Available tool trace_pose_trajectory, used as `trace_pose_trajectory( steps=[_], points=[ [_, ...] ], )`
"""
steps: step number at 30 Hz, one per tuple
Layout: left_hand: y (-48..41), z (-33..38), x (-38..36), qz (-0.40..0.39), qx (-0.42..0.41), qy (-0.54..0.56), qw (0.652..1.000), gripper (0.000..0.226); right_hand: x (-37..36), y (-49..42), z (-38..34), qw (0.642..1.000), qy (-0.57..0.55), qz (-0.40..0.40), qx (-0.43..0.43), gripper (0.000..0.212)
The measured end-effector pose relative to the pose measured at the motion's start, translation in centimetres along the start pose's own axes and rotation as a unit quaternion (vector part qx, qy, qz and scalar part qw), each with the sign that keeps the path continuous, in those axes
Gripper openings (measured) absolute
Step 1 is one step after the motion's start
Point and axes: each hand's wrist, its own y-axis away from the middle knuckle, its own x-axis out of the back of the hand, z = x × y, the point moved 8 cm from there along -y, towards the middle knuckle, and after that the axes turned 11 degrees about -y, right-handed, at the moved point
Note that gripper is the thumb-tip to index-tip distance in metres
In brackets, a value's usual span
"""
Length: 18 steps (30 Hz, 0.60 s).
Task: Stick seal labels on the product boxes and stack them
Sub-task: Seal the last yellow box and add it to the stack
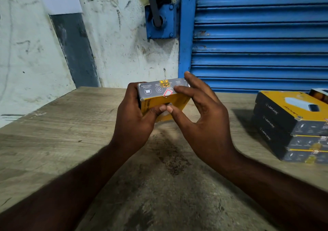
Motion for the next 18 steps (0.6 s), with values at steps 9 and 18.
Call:
trace_pose_trajectory(
  steps=[9, 18],
  points=[
    [-0.11, 0.49, 0.55, 0.025, -0.022, -0.046, 0.998, 0.047, -0.51, 0.10, -0.31, 0.999, -0.012, -0.021, -0.038, 0.034],
    [-0.05, 0.86, 0.57, 0.024, -0.030, -0.047, 0.998, 0.048, -0.62, -0.05, 0.34, 0.995, -0.067, -0.008, -0.077, 0.027]
  ],
)
